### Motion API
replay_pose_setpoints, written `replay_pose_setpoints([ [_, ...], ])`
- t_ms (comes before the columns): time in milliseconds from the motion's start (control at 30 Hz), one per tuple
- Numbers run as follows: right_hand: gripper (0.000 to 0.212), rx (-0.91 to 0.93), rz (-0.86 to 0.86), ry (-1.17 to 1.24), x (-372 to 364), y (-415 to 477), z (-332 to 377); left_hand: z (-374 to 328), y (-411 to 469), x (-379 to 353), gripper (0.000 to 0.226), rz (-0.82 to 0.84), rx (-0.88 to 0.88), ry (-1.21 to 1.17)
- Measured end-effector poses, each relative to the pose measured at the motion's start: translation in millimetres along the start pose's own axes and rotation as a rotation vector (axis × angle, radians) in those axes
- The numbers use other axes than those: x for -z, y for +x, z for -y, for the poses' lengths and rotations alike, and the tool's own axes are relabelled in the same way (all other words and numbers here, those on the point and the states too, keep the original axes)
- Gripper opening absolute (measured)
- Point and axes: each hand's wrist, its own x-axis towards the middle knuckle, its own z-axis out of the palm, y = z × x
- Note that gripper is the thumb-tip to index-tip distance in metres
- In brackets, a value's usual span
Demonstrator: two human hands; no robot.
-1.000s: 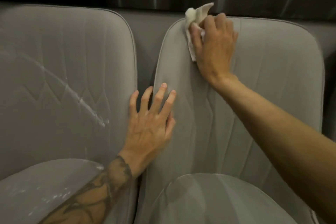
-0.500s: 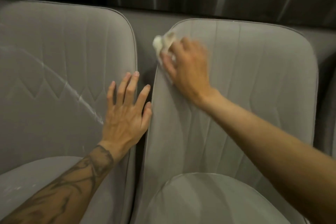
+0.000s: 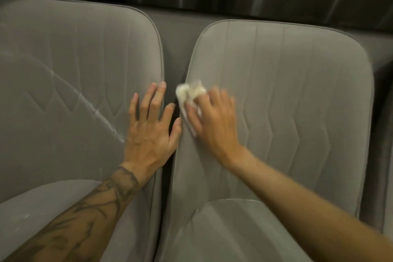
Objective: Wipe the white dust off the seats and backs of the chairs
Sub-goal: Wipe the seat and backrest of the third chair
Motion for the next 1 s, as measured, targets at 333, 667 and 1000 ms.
replay_pose_setpoints([
  [333, 0.036, -0.009, -0.041, -0.141, 0.0, 46.9, -9.1, 0.1, -7.2, 9.4, 0.041, 0.05, 0.005, -0.072],
  [667, 0.03, 0.337, 0.124, -0.051, 3.2, -79.5, -6.2, 7.3, -11.3, 15.1, 0.052, 0.047, -0.021, -0.025],
  [1000, 0.026, 0.171, 0.38, 0.091, 22.8, -144.0, 33.8, -23.1, -80.0, 44.7, 0.043, 0.184, 0.059, -0.162],
])
